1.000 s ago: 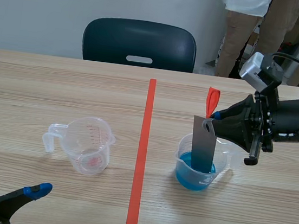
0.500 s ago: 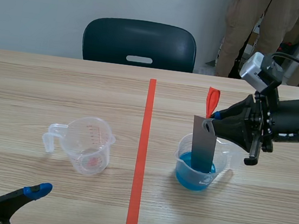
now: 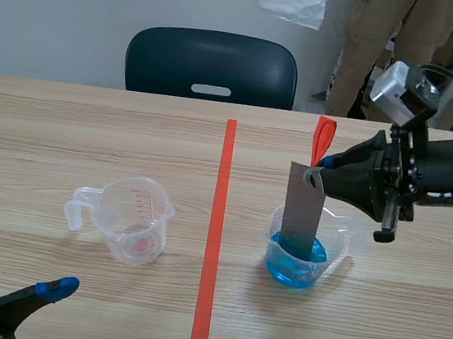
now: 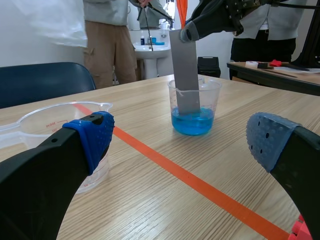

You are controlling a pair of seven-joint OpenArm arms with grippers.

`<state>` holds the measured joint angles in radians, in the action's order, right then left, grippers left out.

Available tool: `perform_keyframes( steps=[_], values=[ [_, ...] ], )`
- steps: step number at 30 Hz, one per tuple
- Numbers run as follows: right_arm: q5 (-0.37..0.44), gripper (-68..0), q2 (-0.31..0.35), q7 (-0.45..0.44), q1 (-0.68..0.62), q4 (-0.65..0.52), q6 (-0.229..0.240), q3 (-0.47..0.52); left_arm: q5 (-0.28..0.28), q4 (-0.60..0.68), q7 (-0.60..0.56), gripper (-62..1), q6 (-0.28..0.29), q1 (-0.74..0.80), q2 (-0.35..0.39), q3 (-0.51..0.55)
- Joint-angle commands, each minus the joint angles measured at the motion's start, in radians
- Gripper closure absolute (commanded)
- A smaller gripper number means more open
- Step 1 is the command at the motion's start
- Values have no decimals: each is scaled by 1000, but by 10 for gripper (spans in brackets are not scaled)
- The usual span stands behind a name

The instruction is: Do the redox reaction experiment. raise the plate out of the solution

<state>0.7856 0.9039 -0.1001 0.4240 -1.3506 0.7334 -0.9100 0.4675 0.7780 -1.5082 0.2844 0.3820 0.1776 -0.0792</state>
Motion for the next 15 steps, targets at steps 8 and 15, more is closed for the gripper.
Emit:
perform_keyframes(
  steps=[8, 15],
  values=[
    [33, -4, 39, -30, 31, -65, 12, 10, -18, 16, -46, -500, -2, 2, 58, 1],
    [66, -4, 110, -43, 30, -136, 12, 10, -129, 68, -46, -244, -2, 56, 231, 1]
  ],
)
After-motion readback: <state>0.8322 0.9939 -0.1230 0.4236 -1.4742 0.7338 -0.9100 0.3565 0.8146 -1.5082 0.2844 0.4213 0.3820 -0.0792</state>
